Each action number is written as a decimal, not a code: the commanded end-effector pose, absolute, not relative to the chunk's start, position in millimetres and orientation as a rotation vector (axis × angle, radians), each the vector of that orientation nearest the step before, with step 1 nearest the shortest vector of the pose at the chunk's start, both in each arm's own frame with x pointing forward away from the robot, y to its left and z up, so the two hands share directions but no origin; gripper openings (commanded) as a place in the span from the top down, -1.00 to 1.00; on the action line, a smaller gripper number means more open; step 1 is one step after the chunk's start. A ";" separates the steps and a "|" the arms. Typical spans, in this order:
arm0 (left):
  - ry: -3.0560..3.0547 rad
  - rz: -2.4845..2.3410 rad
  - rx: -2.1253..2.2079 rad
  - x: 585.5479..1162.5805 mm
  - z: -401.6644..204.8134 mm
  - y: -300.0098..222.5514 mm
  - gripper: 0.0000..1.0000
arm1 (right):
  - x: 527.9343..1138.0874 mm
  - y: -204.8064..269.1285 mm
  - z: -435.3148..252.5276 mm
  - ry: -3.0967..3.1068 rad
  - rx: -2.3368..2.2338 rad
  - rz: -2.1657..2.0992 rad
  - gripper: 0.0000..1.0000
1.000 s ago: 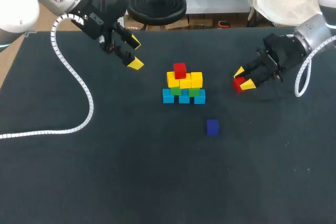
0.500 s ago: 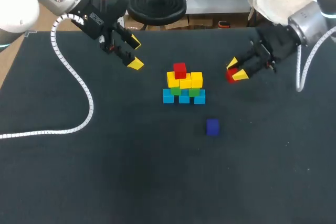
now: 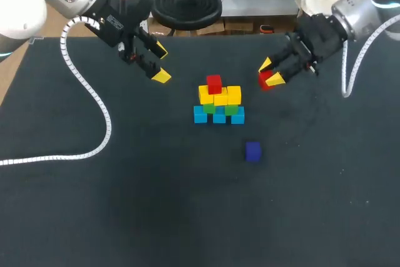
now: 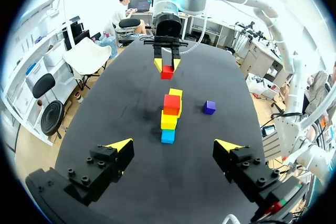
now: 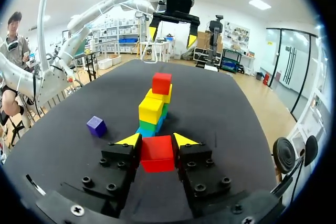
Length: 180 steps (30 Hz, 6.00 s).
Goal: Place the blue cubes, place green cubes on the blue cubes, place the yellow cubes on the green cubes, then place the red cubes on the yellow cubes, and place purple cube on the red cubes.
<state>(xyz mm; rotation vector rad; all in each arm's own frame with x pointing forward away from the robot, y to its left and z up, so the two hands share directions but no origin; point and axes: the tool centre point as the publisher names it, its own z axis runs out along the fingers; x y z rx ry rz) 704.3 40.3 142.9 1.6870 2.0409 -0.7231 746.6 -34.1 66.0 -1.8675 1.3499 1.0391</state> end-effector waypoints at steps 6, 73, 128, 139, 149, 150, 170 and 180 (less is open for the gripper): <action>2.045 -0.719 1.686 703.8 143.4 40.1 -1.00 | 743.1 -34.2 66.9 1.353 -1.865 1.030 1.00; 2.045 -0.719 1.686 703.8 143.4 40.1 -1.00 | 682.8 -0.1 100.6 1.743 -1.615 0.698 1.00; 2.045 -0.719 1.686 703.8 143.4 40.1 -1.00 | 677.1 37.5 124.8 1.459 -1.452 0.886 1.00; 2.045 -0.719 1.686 703.8 143.4 40.1 -1.00 | 684.2 44.2 114.5 1.484 -1.484 0.953 1.00; 2.045 -0.719 1.686 703.8 143.4 40.1 -1.00 | 687.1 46.7 107.3 1.508 -1.497 0.997 1.00; 2.045 -0.719 1.686 703.8 143.4 40.1 -1.00 | 687.2 47.1 107.1 1.511 -1.499 0.999 1.00; 2.045 -0.719 1.686 703.8 143.4 40.1 -1.00 | 690.0 55.5 108.9 1.626 -1.534 0.941 1.00; 2.045 -0.719 1.686 703.8 143.4 40.1 -1.00 | 688.1 53.8 102.8 1.665 -1.486 0.931 1.00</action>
